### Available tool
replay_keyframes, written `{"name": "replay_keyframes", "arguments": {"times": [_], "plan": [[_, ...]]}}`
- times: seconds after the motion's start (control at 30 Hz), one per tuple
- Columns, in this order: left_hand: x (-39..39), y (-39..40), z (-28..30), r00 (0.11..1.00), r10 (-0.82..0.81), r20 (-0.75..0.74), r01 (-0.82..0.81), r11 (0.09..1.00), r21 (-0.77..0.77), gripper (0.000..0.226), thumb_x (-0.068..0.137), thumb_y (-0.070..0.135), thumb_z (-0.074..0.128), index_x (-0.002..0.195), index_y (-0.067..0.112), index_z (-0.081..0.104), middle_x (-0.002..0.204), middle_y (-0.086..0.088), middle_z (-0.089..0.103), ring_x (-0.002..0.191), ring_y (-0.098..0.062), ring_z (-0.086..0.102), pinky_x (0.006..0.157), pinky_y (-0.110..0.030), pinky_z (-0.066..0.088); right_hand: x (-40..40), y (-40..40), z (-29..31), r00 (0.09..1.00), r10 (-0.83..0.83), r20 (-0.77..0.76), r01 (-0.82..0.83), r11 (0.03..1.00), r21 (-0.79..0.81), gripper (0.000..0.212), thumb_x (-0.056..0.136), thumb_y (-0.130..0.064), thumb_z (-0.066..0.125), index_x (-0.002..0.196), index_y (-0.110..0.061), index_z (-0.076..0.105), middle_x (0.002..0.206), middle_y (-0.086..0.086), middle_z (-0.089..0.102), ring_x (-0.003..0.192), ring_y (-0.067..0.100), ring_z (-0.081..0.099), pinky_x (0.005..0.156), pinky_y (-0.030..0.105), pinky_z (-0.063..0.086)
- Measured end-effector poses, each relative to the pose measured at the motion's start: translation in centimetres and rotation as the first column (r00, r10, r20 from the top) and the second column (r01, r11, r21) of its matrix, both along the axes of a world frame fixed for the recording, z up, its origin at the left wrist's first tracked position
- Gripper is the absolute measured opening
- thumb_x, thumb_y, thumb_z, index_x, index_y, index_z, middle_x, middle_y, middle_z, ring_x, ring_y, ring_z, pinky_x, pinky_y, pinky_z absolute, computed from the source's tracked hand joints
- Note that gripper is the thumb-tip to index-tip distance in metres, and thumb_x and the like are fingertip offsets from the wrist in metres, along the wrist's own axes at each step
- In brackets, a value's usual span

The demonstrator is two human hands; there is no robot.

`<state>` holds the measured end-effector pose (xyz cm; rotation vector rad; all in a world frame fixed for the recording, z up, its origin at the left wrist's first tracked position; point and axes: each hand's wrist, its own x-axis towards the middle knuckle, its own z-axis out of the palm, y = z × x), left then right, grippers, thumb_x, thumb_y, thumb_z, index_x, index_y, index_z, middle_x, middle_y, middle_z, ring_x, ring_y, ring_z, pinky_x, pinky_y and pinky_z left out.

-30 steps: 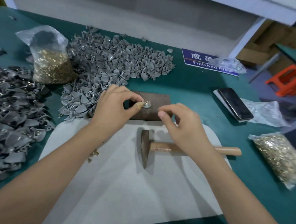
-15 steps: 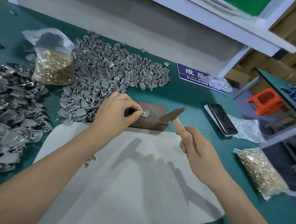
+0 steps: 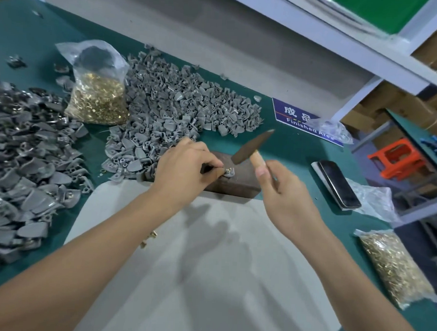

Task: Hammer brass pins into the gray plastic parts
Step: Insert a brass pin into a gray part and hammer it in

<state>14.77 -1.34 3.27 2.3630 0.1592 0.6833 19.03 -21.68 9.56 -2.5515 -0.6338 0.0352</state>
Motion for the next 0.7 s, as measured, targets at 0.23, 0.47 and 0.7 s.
{"name": "replay_keyframes", "arguments": {"times": [0.23,0.47,0.7], "plan": [[0.0,0.2,-0.1,1.0,-0.012,0.005,0.012,1.0,0.026,0.008,0.09,0.043,0.074,0.09,0.037,0.08,0.086,0.013,0.066,0.093,-0.017,0.052,0.07,-0.035,0.046,-0.1,0.3,-0.1,0.995,-0.041,0.096,0.036,0.998,0.061,0.038,0.106,-0.05,0.036,0.082,-0.023,0.045,0.065,-0.008,0.052,0.063,0.014,0.047,0.052,0.025,0.031],[0.0,0.0,0.1,1.0,0.025,0.001,-0.025,1.0,0.018,0.007,0.09,0.043,0.075,0.087,0.039,0.079,0.084,0.013,0.065,0.09,-0.015,0.051,0.068,-0.033,0.042,-0.2,0.0,-0.2,0.992,-0.107,0.073,0.105,0.994,0.019,0.051,0.104,-0.056,0.031,0.077,-0.018,0.052,0.063,-0.002,0.052,0.064,0.015,0.049,0.053,0.036,0.032],[-0.2,-0.2,0.2,0.999,0.029,-0.015,-0.028,1.0,0.01,0.008,0.091,0.043,0.073,0.088,0.038,0.08,0.088,0.013,0.066,0.093,-0.015,0.052,0.075,-0.035,0.045,0.7,-0.3,0.0,0.994,-0.104,0.024,0.103,0.994,0.031,0.055,0.106,-0.055,0.034,0.075,-0.013,0.052,0.059,-0.003,0.049,0.059,0.02,0.047,0.053,0.035,0.031]]}}
